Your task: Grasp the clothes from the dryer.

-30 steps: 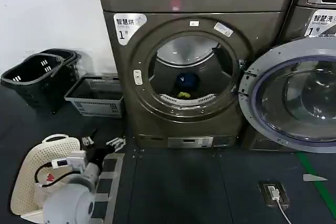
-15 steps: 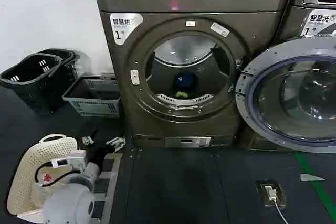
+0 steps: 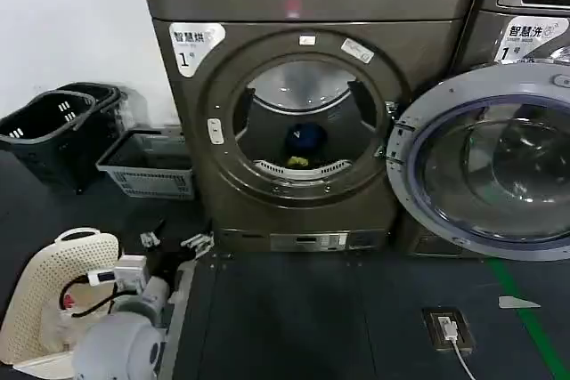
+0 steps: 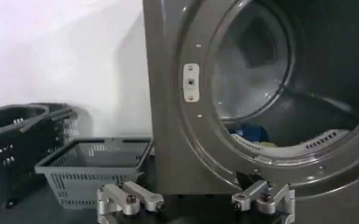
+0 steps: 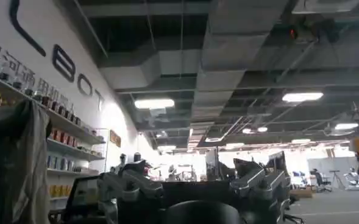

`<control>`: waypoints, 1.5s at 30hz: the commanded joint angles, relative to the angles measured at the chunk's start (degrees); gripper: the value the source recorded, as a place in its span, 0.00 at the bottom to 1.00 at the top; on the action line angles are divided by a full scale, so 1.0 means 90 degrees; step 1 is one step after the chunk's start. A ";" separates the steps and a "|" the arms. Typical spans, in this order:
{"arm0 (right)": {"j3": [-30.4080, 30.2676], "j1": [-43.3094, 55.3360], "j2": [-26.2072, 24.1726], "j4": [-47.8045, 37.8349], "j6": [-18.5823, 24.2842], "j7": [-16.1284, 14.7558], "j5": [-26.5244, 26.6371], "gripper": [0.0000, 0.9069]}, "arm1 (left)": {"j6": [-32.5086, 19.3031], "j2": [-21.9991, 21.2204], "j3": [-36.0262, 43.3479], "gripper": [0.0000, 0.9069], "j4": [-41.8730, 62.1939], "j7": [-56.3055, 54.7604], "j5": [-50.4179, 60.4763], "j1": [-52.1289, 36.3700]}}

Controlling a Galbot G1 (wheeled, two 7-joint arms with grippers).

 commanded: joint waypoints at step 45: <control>-0.0033 0.0027 0.0056 0.0031 0.0056 0.0023 -0.0006 1.00 | 0.0313 0.0019 0.0055 1.00 -0.0049 0.0088 0.0032 0.0024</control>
